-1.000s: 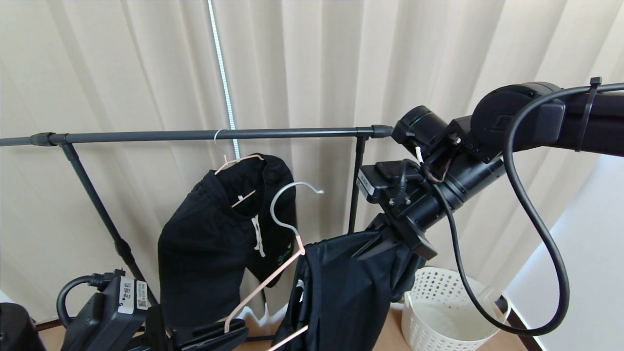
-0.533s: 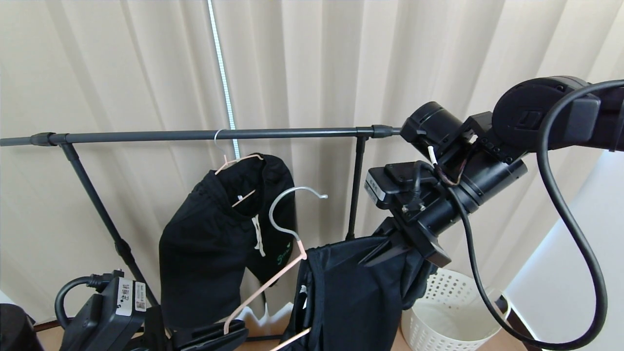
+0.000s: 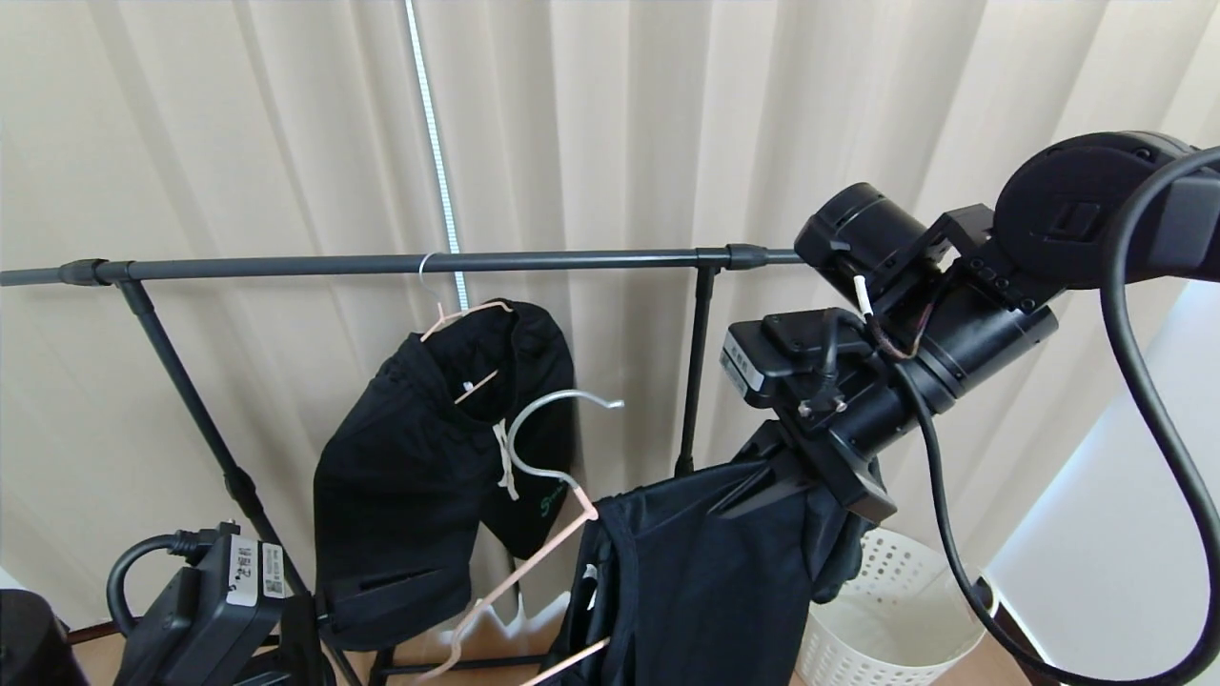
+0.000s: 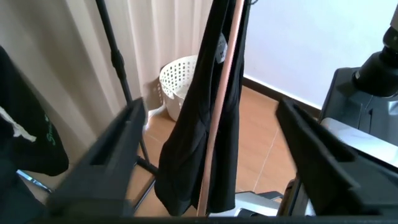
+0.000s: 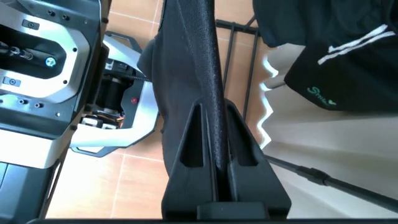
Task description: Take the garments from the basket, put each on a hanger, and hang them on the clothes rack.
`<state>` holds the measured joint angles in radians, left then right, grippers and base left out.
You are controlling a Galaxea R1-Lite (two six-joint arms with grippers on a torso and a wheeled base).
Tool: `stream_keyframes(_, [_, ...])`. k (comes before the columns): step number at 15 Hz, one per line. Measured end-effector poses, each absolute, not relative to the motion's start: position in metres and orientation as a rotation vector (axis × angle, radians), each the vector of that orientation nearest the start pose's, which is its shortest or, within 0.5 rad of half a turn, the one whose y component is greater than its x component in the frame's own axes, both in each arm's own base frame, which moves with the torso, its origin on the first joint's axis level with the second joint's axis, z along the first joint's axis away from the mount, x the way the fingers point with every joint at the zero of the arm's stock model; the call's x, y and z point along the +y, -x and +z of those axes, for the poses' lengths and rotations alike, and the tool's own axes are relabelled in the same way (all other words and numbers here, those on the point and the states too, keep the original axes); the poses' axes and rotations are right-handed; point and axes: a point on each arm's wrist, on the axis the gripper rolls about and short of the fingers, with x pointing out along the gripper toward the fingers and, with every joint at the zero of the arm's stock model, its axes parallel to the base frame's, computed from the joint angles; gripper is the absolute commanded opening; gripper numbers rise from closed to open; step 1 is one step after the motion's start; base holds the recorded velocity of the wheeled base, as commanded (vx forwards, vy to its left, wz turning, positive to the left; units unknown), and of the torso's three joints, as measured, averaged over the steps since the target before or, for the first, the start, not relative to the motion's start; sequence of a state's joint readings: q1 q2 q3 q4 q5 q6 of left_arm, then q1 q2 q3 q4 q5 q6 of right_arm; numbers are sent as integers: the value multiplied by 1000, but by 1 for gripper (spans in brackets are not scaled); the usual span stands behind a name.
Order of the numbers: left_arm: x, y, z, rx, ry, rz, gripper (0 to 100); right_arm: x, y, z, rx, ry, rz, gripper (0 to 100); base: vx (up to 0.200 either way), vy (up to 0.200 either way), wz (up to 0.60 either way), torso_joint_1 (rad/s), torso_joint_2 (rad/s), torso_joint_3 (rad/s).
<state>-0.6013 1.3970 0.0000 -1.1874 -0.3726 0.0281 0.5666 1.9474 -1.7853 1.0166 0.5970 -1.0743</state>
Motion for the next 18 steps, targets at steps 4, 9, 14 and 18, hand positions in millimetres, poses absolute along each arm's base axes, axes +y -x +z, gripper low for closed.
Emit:
stream_keyframes(4, [-84,-132,110,237,-43,-887,100,189,-276,247,561,965,1328,0,0,0,0,0,0,0])
stream_keyframes(9, [-86,-141,97,334,-21,-838,100,204,-263,264,504,1042,1146,0,0,0,0,0,0,0])
stream_keyframes(14, [-109,-160,97,381,100,-656,100,210,-256,274,518,918,1064,0,0,0,0,0,0,0])
stream_keyframes(18, [-123,-172,99,368,151,-551,100,214,-246,279,562,817,1016,0,0,0,0,0,0,0])
